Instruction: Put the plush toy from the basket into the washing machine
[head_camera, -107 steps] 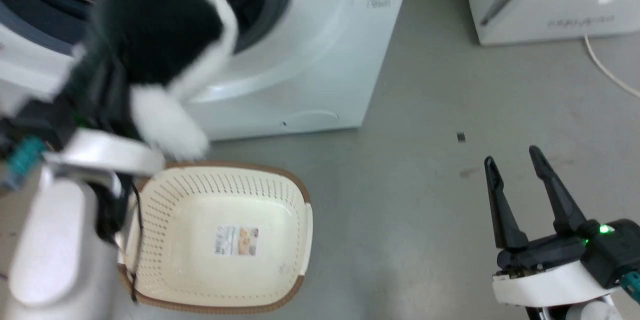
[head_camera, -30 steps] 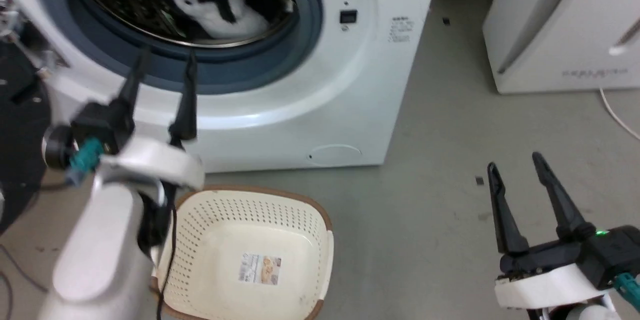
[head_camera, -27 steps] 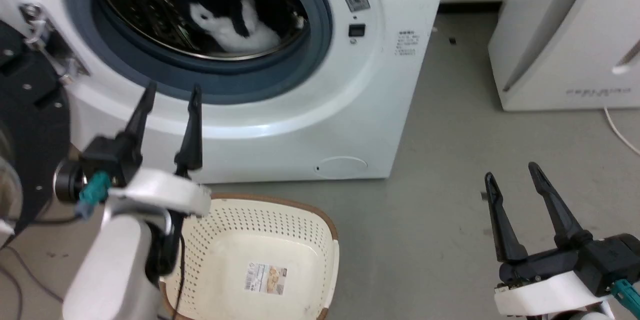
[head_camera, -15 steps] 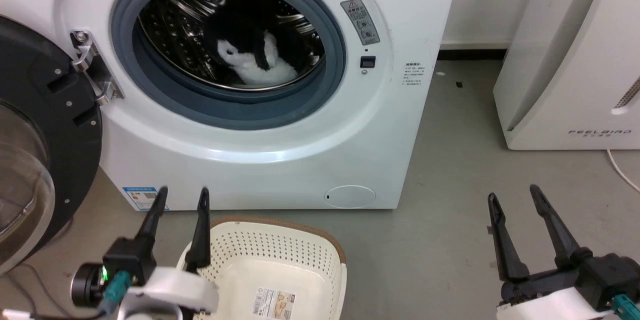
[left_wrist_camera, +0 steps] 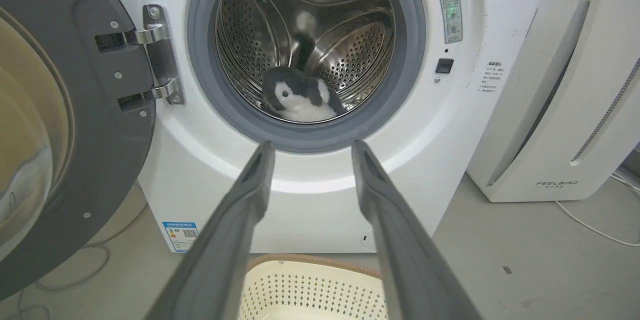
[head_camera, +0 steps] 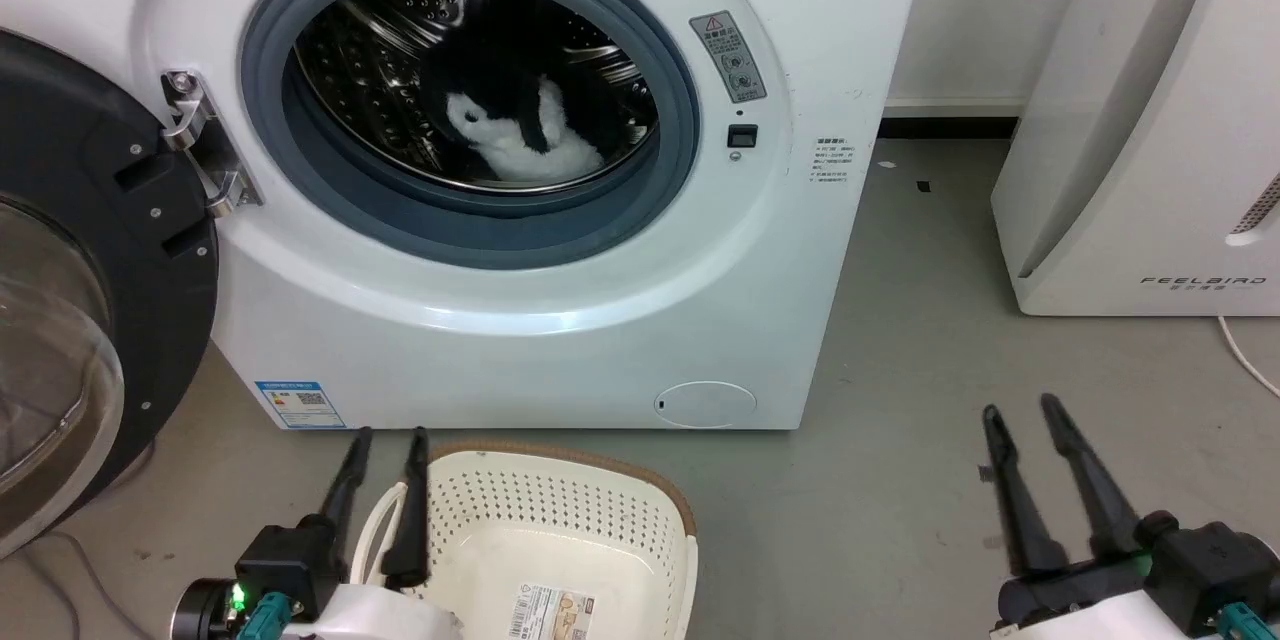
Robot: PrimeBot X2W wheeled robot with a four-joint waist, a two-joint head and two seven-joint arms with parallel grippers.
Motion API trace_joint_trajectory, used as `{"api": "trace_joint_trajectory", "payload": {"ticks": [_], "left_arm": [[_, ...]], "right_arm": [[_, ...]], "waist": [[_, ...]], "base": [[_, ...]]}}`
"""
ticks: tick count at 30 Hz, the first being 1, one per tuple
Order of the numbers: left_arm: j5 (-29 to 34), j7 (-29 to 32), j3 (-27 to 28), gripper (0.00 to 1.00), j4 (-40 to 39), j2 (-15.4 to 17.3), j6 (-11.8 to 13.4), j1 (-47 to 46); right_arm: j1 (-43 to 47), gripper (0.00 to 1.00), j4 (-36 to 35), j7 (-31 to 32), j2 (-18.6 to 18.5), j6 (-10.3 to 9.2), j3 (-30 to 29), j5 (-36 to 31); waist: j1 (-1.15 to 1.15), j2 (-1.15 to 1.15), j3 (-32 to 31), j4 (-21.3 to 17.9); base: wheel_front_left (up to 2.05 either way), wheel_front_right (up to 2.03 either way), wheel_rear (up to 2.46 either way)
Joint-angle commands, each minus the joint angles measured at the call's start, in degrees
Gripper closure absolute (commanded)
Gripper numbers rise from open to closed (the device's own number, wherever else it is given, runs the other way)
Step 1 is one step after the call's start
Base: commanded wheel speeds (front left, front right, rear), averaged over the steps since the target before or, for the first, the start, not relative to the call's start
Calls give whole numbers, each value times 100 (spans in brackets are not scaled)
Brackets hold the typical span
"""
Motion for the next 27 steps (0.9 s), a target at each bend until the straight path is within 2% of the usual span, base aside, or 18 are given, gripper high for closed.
{"api": "trace_joint_trajectory", "payload": {"ticks": [1,27], "left_arm": [[5,5,3,100,-2,-3,-2,0],[334,309,219,100,-127,-175,-125,-3]], "right_arm": [[-1,100,1,5,0,0,0,-1],[-71,100,46,311,-1,-1,1,-98]], "waist": [[1,0,0,0],[1,0,-31,-21]], "base": [[0,0,0],[0,0,0]]}}
